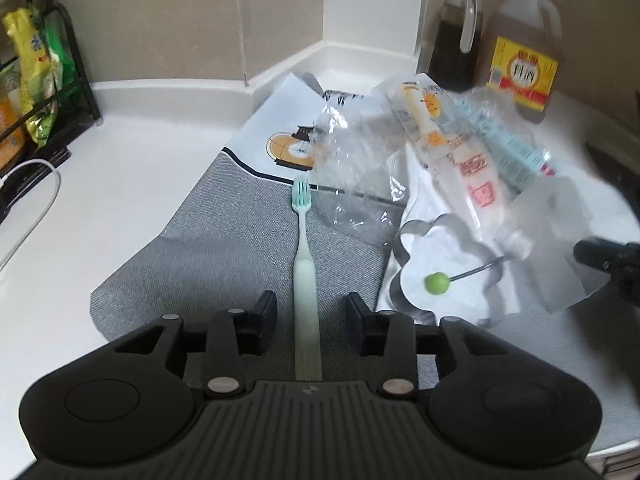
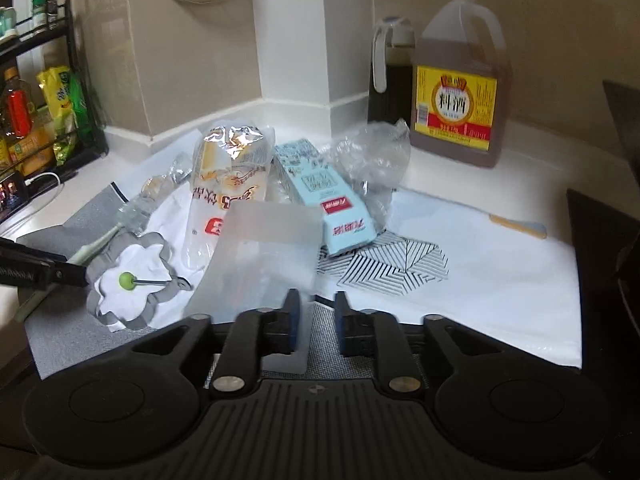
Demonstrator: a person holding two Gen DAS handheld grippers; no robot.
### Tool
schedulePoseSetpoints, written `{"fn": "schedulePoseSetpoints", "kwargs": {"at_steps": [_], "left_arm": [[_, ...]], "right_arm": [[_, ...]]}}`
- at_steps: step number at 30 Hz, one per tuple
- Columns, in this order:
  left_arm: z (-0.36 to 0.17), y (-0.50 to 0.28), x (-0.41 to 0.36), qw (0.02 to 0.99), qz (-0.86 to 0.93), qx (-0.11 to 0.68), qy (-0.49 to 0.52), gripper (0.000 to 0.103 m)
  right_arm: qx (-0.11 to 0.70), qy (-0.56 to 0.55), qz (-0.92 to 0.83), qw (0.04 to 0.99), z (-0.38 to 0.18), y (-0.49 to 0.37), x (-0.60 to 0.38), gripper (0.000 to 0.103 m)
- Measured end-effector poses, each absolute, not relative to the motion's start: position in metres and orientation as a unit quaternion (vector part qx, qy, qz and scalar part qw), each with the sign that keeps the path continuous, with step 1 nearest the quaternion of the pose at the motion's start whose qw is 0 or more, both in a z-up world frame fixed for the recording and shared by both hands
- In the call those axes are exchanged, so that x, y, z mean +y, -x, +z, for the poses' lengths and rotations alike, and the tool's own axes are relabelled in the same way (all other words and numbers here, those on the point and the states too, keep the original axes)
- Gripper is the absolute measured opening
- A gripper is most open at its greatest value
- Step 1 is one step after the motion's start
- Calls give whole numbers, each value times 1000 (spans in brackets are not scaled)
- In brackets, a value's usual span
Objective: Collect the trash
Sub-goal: 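Carry the toothbrush and white box down toward the cabinet bin with both tools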
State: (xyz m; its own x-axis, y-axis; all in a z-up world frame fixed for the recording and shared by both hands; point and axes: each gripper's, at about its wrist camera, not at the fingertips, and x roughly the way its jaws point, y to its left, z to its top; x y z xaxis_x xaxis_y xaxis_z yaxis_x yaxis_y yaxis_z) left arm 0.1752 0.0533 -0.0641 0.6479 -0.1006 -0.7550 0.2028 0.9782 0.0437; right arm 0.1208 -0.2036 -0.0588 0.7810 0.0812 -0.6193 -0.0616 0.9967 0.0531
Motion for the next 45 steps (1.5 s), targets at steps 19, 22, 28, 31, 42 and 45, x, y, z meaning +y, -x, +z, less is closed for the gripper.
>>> {"fn": "schedulePoseSetpoints", "kwargs": {"at_steps": [19,22,28,31,42,45], "left_arm": [[-12,-101,94,938,-92,333,16,13],[-7,-82,102,942,-88,323,18,13],[-1,-55,114,945,-85,313,32,13],[2,-43,117,947,-88,307,33,13],[-2,9,118,949,-108,296,26,13],[-6,28,120,949,-105,296,18,13]], "right_arm": [[233,-57,38,970,-21,-73,-222,0],[237,-75,38,968,-24,-75,-222,3],[271,-62,12,960,-39,-99,-208,54],[301,-66,12,951,-49,-116,-203,54],[272,-86,32,958,-45,-93,-213,0],[243,-85,50,965,-29,-69,-215,0]]}}
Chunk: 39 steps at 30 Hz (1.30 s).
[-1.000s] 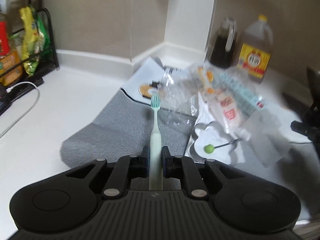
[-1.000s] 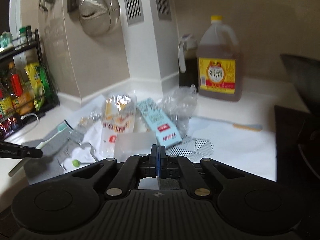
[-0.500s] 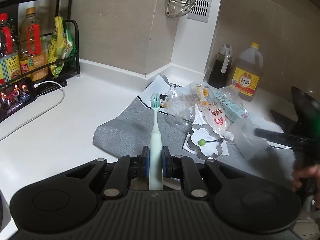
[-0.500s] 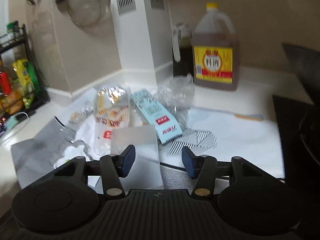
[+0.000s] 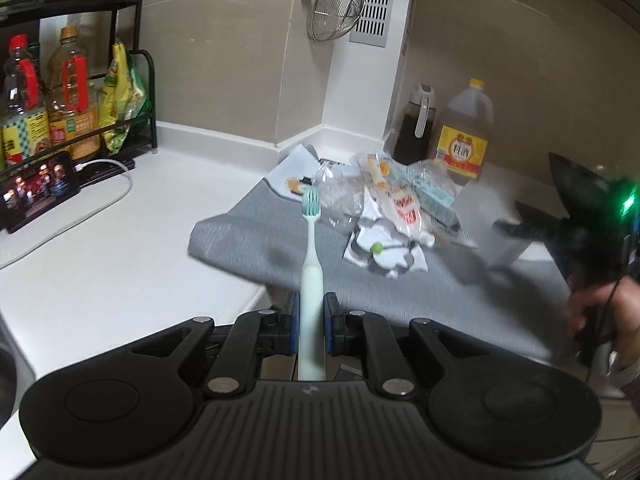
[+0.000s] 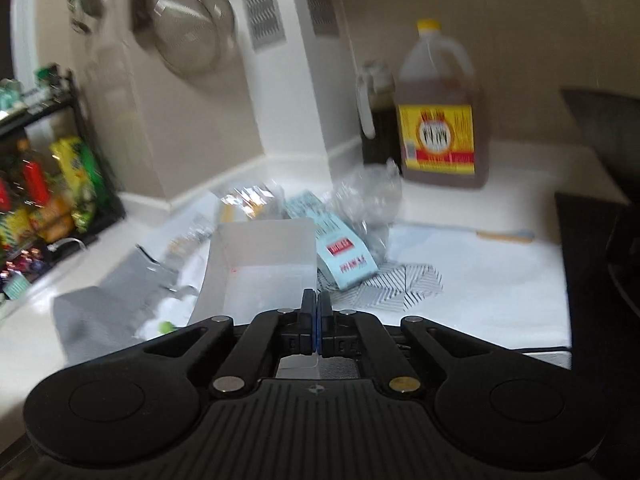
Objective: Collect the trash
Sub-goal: 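Carry the toothbrush and white box down toward the cabinet bin with both tools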
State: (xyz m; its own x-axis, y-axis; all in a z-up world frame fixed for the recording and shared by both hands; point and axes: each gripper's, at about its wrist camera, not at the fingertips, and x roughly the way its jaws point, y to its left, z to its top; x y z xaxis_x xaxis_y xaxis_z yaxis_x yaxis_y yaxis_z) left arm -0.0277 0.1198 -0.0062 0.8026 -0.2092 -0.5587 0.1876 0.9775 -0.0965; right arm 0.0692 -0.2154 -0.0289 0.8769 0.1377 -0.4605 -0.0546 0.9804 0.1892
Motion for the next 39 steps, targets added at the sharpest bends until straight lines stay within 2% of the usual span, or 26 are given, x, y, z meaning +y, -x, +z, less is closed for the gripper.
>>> {"fn": "schedulePoseSetpoints", "kwargs": {"at_steps": [7,18,39], "left_arm": [[-22,71,127,950,-85,301,-5,13],[-67,106,144,937,-57,344,17,13],[-136,84,125,905,-79,419,16,13]], "right_arm": [[208,-83,129,966,-6,4,-205,1],[254,-69,231,936,-40,72,-148,1],[362,-9,240,901,-129,35,-100,1]]}}
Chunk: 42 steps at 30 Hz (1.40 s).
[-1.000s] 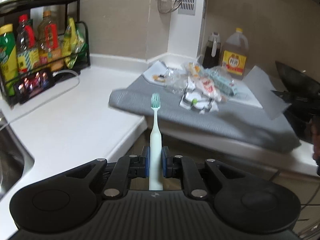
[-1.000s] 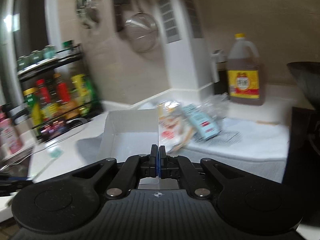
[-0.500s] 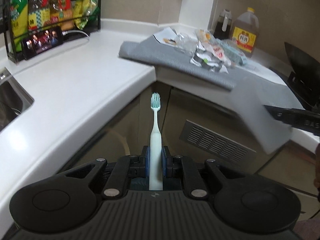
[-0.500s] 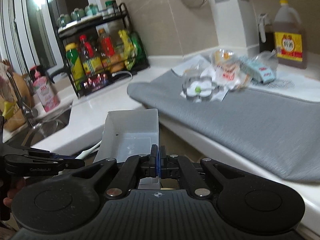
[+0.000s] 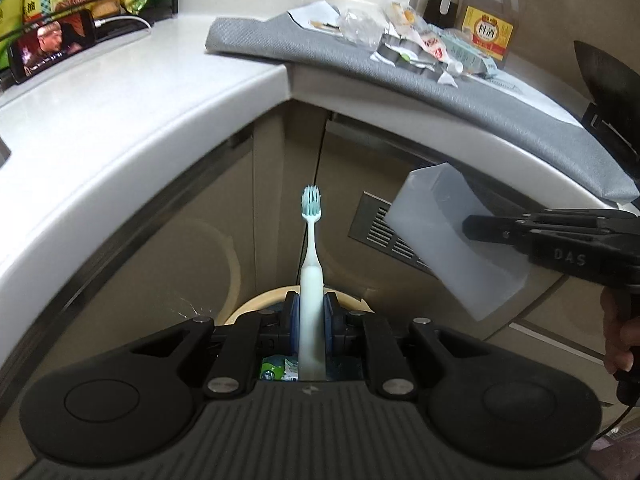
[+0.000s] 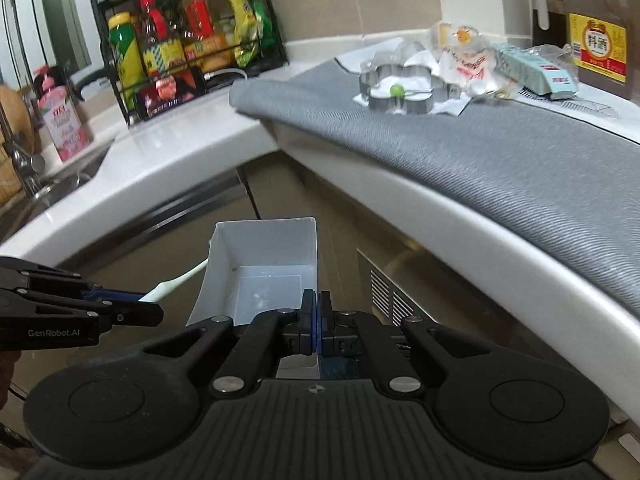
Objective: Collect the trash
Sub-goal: 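Carry the toothbrush and white box down toward the cabinet bin with both tools, then lower both tools with their items over the bin opening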
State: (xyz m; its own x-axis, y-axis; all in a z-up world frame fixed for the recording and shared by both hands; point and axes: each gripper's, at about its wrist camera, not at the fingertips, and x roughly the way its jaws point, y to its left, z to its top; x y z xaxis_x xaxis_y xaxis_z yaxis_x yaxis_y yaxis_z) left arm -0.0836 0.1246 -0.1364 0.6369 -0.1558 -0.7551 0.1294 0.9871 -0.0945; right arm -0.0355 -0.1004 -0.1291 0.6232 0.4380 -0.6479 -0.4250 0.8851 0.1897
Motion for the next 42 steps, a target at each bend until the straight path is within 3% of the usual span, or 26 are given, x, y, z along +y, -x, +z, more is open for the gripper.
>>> {"fn": "schedulePoseSetpoints", "kwargs": {"at_steps": [42], "left_arm": [[-194,52,120,872,-79,483,7,13]], "right_arm": [[453,22,223,863,-208,5,-68,1]]}}
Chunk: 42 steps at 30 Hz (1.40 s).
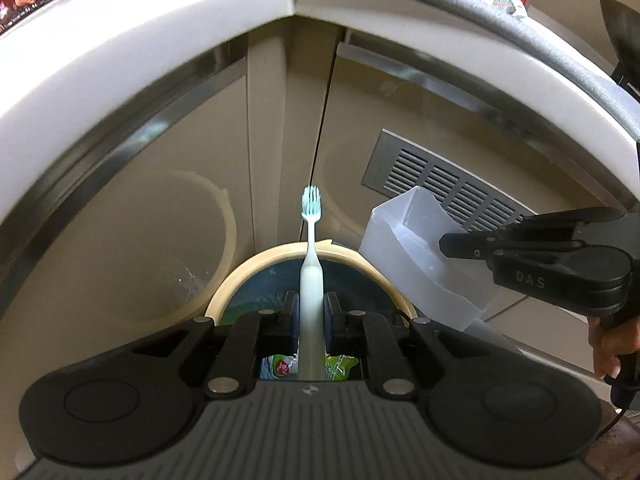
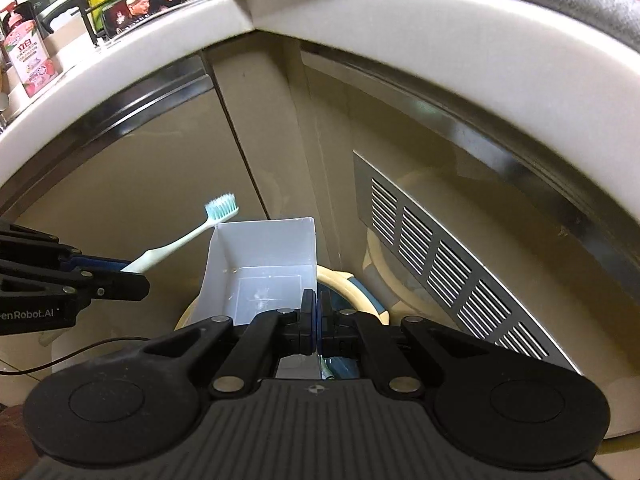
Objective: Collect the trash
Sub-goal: 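Lower both tools with their items over the bin opening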
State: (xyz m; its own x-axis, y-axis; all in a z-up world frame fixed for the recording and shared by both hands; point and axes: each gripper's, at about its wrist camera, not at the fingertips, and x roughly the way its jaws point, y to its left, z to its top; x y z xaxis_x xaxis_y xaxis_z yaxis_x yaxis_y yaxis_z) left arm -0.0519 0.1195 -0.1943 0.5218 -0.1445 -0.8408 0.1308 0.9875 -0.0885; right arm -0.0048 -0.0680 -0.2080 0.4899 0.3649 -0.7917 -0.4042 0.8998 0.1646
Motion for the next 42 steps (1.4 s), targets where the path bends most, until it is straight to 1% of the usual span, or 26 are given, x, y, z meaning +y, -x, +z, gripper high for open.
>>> {"fn": "schedulePoseSetpoints", "kwargs": {"at_steps": [10,17,21,24,29,32,34,37,42], "left_arm": [[-212,39,117,858,-74,508,0,13],[-209,43,121,860,-69,506,-3,13],[-210,45,123,860,-64,506,-5,13],[-208,46,124,861,-65,504,-7,13],[-199,50,122,868,-74,490,-12,13],[-191,53,121,871,-80,484,-8,13],[-186,56,120,874,-86,479,-9,13],[-182,59,121,877,-89,471,-13,13],[-183,64,118,879,-87,468,-16,13]], "right_arm": [[470,13,215,856,-225,-9,-62,1],[433,5,228,872,-214,-8,-63,1],[447,18,227,865,-217,-13,-54,1],[442,20,241,864,-200,-7,-57,1],[405,36,267,874,-145,17,-80,1],[390,68,278,875,-121,29,-90,1],[386,95,281,873,-116,32,-93,1],[396,124,283,865,-122,31,-89,1],[432,157,276,844,-169,20,-76,1]]}}
